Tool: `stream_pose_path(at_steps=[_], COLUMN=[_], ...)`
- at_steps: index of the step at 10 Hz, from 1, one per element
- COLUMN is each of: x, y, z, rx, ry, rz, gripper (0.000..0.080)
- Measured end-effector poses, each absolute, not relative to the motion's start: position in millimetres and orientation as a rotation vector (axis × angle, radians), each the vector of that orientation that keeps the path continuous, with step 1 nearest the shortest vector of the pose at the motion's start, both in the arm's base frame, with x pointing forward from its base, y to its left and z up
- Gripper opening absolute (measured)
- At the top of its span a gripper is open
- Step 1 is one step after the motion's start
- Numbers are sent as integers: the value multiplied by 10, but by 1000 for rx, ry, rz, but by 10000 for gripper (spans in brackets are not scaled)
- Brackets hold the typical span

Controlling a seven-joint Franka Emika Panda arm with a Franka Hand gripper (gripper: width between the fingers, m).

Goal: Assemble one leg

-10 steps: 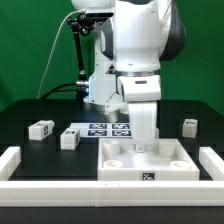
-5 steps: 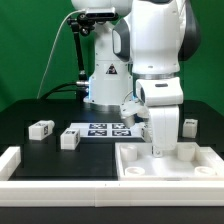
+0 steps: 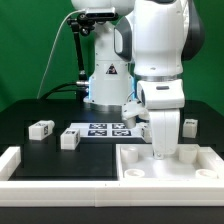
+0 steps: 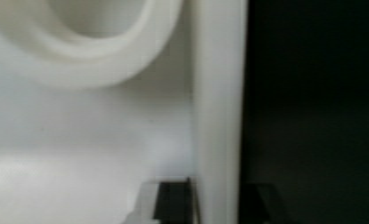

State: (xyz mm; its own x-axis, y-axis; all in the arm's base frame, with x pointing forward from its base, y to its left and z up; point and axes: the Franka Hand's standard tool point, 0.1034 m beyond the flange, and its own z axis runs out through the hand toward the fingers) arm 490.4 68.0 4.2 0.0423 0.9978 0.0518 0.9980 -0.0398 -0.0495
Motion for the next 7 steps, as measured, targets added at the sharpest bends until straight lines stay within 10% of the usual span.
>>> stream_pose_path(at_steps=[1, 3, 7], x=[4911, 4921, 4930], y=[679, 677, 675], z=[46, 54, 58], rx=[-2216, -2218, -2220], ry=[-2126, -2127, -2127], rz=[-7, -10, -14], gripper=[146, 482, 639])
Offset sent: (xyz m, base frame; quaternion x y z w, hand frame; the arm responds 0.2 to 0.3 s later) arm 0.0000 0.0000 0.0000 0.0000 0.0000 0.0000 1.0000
